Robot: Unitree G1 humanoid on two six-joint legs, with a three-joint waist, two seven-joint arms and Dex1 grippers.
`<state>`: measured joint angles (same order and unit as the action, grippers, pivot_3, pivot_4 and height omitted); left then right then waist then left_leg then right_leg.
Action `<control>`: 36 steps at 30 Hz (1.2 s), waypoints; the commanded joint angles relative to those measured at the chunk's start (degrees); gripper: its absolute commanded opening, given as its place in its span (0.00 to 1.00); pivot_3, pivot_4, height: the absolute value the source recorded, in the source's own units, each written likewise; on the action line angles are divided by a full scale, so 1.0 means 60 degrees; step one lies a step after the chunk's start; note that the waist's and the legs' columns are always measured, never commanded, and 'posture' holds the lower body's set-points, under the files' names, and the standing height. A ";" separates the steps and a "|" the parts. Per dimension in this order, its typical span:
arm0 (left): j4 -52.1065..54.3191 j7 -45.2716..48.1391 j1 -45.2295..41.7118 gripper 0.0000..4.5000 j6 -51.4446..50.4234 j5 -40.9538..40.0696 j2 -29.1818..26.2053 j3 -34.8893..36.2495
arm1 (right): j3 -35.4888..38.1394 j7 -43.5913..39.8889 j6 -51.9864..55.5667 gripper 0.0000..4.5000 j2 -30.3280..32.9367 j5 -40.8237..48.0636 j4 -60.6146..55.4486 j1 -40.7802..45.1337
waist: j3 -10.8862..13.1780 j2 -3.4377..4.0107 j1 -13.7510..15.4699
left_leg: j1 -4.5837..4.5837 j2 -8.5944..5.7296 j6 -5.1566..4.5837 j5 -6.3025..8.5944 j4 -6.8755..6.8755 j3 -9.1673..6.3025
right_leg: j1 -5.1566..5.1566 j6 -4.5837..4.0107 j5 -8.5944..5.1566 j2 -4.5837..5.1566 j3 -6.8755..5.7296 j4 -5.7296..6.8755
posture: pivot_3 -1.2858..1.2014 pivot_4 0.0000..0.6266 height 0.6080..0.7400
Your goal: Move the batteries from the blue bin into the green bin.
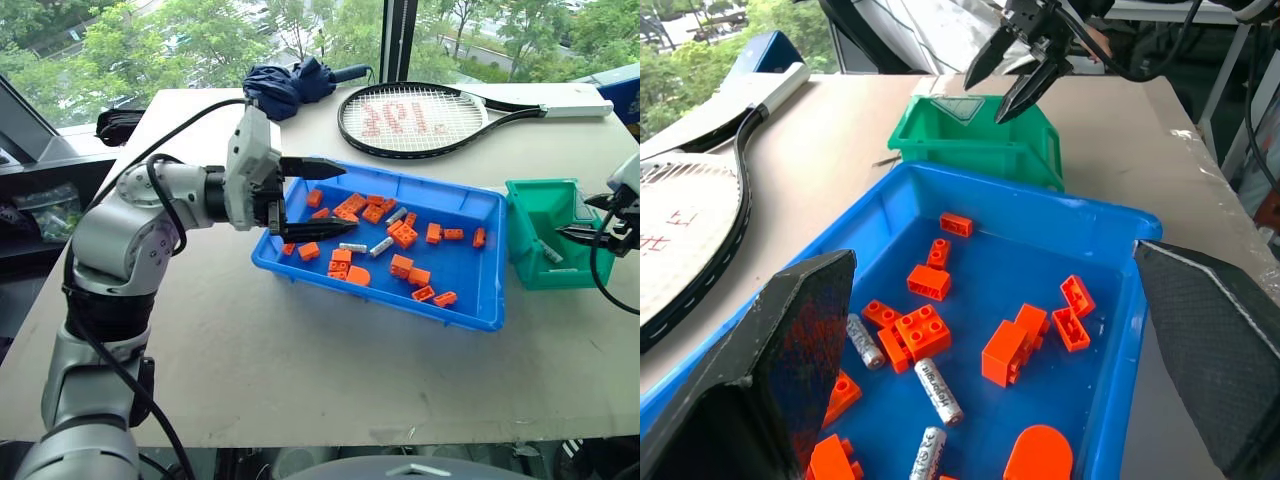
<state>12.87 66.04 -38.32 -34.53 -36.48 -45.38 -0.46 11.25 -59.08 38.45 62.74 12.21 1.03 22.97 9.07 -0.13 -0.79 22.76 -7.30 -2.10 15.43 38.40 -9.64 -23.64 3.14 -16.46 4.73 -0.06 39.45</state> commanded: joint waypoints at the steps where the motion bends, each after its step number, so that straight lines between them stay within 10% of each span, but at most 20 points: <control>1: -0.0172 0.0352 0.0375 1.00 0.0379 0.0198 -0.0443 0.0471 | 0.0313 0.0031 0.0330 0.99 -0.0366 0.0885 -0.1061 0.0546 | 0.0000 0.0000 -0.0034 | 0.0000 0.0000 0.0000 0.0000 0.0000 0.0001 | 0.0000 0.0000 0.0000 0.0000 0.0001 0.0001 | 0.52 0.24 1.00; 9: -0.1045 0.1067 0.1348 1.00 0.1155 0.0514 -0.1183 0.1026 | -0.1737 0.0256 0.1127 0.99 -0.2468 0.2044 -0.3007 0.1825 | 0.0000 -0.0004 0.0010 | -0.0001 0.0007 0.0000 0.0000 0.0000 0.0003 | -0.0004 0.0000 0.0000 -0.0007 0.0007 -0.0001 | 0.52 0.24 1.00; 17: -0.0845 0.1198 0.1922 1.00 0.1164 0.0436 -0.1379 0.1326 | -0.4963 0.0222 -0.0610 0.99 -0.5021 0.0374 -0.0938 0.3618 | -0.0003 -0.0012 -0.0025 | 0.0005 0.0006 0.0000 0.0000 0.0003 0.0001 | -0.0010 0.0000 0.0000 -0.0006 0.0004 0.0000 | 0.52 0.24 1.00; 34: 0.0344 0.0915 0.2403 1.00 0.0489 -0.0174 -0.1609 0.1933 | -0.7243 -0.1394 -0.1952 0.99 -0.6324 -0.2191 0.3447 0.5705 | -0.0002 -0.0014 -0.0300 | 0.0005 0.0005 0.0003 -0.0002 0.0001 -0.0011 | -0.0024 -0.0002 0.0000 -0.0008 -0.0003 0.0021 | 0.52 0.24 1.00; 36: 0.0404 0.0855 0.2418 1.00 0.0451 -0.0205 -0.1604 0.1967 | -0.7315 -0.1528 -0.1978 0.83 -0.6365 -0.2389 0.3481 0.5723 | -0.0002 -0.0014 -0.0294 | 0.0005 0.0005 0.0004 -0.0002 0.0000 -0.0011 | -0.0027 -0.0002 -0.0001 -0.0008 -0.0003 0.0027 | 0.52 0.24 1.00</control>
<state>13.35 71.61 -23.98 -31.81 -36.31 -54.23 8.96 -32.42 -67.38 27.37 24.46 -0.92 22.57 55.66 9.06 -0.21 -2.55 22.79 -7.28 -2.08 15.42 38.41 -9.70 -23.80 3.13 -16.46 4.68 -0.07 39.62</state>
